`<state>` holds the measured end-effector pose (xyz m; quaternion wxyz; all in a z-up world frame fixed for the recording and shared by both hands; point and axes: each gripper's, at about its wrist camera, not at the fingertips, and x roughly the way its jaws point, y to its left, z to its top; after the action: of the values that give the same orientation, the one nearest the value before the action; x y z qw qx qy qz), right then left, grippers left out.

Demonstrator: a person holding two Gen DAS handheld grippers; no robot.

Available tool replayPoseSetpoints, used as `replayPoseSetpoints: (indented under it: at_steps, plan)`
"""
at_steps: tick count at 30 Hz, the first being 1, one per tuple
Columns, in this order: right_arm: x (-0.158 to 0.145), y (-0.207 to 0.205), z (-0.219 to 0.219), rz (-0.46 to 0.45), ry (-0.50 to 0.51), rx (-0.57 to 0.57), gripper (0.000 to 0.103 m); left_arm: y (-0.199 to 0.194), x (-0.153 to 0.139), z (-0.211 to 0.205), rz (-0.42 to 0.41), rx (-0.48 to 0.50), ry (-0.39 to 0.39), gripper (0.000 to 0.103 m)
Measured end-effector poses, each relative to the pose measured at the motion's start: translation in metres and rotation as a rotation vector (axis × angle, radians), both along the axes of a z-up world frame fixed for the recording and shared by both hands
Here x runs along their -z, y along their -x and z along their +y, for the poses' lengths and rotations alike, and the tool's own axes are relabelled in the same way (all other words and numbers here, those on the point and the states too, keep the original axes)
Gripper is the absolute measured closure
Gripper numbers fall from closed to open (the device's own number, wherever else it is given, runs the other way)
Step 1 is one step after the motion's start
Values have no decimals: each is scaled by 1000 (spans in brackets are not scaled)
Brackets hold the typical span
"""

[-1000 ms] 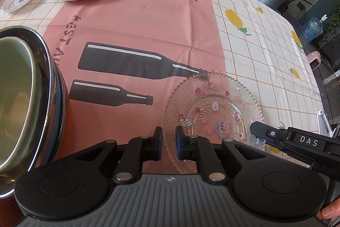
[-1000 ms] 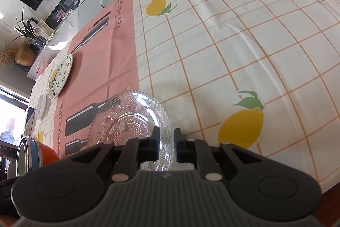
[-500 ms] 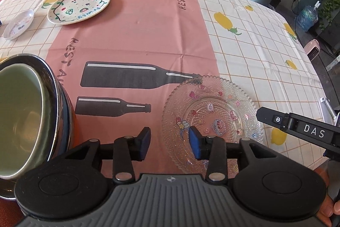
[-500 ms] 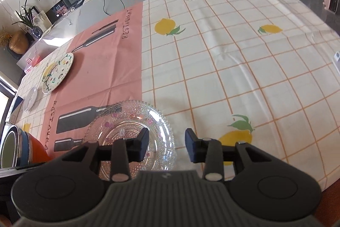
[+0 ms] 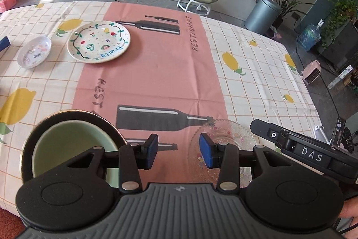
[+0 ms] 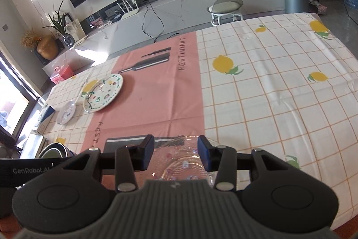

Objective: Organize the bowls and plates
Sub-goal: 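Move both grippers to the rim of the white Fruity plate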

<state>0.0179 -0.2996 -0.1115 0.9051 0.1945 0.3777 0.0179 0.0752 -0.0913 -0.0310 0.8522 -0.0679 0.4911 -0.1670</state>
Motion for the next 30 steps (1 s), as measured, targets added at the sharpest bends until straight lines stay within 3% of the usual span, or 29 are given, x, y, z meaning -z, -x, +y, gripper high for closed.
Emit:
replayPoseSetpoints:
  at_steps: [9, 14, 23, 30]
  plan:
    - [-1, -39, 40, 37, -40, -89, 60, -31, -32, 69, -78, -69, 3, 55]
    - [3, -65, 57, 71, -64, -116, 58, -60, -37, 109, -73, -89, 61, 55]
    - [14, -122, 78, 85, -167, -152, 56, -114, 3, 158, -70, -133, 173, 56]
    - [31, -167, 85, 58, -222, -148, 58, -159, 45, 178, -39, -174, 244, 66]
